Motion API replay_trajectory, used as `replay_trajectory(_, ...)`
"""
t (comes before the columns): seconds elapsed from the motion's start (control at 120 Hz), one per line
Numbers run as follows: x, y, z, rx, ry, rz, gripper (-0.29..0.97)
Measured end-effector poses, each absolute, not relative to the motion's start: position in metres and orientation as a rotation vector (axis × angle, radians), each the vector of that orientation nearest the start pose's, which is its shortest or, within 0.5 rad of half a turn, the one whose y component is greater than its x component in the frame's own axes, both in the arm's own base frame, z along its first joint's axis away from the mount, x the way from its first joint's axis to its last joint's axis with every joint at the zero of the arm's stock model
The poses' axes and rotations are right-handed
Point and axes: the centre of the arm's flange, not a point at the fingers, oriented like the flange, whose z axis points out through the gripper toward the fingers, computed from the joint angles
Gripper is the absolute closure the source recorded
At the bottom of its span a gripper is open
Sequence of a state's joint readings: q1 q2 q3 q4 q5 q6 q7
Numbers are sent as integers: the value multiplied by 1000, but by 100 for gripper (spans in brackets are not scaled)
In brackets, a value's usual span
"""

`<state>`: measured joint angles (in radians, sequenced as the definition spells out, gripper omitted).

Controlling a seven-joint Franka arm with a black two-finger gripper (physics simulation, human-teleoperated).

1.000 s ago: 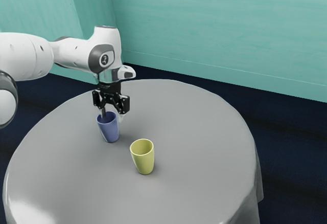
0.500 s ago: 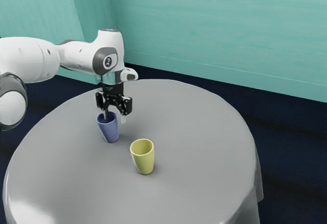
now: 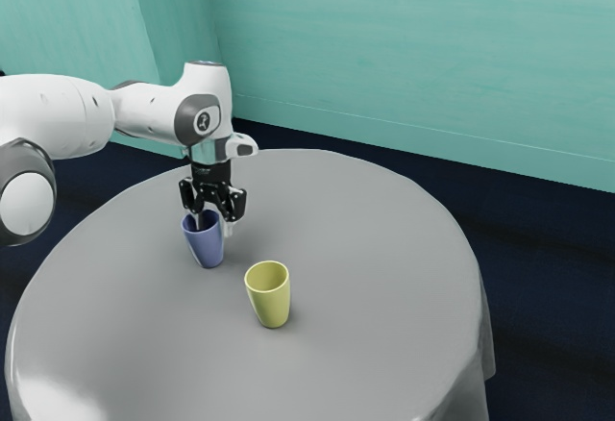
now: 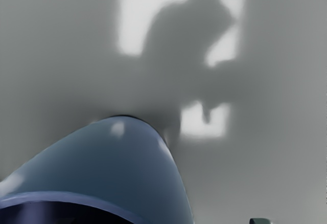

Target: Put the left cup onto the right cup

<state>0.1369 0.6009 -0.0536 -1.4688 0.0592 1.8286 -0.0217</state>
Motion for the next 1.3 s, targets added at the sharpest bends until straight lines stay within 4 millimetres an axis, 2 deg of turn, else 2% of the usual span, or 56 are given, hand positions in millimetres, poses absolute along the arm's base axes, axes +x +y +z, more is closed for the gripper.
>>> replay_trajectory(0.333,681,67,311,-3098,-132,374,43)
replay_trajectory(0.7,681,66,309,-3097,-128,379,54)
replay_trajectory(1.017,681,66,308,-3097,-128,380,69)
replay_trajectory(1.3,683,66,312,-3093,-125,368,76)
